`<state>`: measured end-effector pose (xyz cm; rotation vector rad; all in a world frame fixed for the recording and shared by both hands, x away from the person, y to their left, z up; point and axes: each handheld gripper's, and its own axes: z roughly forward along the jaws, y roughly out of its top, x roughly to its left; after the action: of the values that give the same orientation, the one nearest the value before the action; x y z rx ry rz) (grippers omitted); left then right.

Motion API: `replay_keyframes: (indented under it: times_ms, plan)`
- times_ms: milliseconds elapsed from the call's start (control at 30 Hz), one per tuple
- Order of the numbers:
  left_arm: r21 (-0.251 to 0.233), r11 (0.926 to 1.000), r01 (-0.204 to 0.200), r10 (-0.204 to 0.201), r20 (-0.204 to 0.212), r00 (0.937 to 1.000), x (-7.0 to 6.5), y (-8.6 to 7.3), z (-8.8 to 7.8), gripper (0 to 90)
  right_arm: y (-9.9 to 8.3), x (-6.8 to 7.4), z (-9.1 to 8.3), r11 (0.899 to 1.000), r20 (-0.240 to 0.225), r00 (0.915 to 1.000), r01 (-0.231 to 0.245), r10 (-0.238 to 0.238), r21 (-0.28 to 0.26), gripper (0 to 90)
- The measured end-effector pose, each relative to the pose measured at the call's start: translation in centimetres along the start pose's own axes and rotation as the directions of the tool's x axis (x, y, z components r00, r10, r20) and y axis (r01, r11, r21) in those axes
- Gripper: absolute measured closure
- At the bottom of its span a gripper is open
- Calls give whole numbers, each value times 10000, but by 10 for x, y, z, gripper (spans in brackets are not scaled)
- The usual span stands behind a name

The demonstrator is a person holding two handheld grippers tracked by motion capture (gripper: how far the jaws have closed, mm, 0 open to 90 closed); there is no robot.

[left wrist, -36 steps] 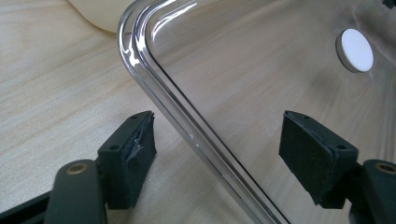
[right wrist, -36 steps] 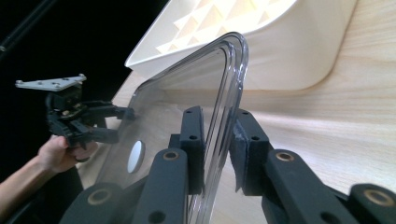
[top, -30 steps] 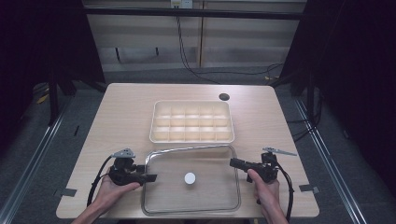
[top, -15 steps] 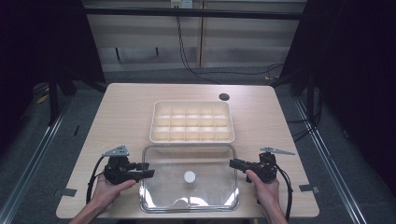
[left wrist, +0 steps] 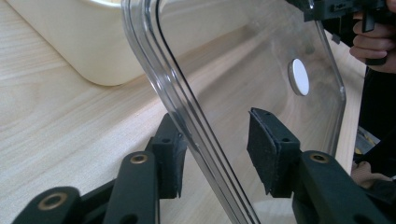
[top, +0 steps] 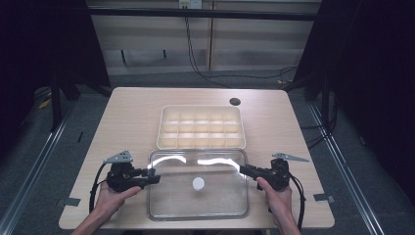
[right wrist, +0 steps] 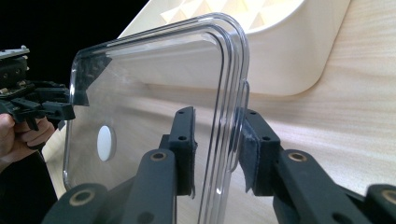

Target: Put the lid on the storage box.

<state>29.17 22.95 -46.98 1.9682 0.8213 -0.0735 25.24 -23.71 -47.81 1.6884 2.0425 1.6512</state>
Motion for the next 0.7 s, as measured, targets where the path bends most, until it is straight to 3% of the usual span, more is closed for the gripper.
replay_keyframes:
  times_ms: [167,400,700]
  plan:
    - [-281,9995,163,-160,122,9998,0,5,-6,624,4,2,-2,9998,-115,9999,-25,23,-179,708]
    - [-519,9985,-168,166,-48,9999,-4,10,-12,646,8,10,-5,9988,22,9998,215,-214,-437,706]
    - [-737,9971,-205,206,12,9998,-4,14,-15,670,16,16,-7,9970,214,9991,388,-375,-668,711]
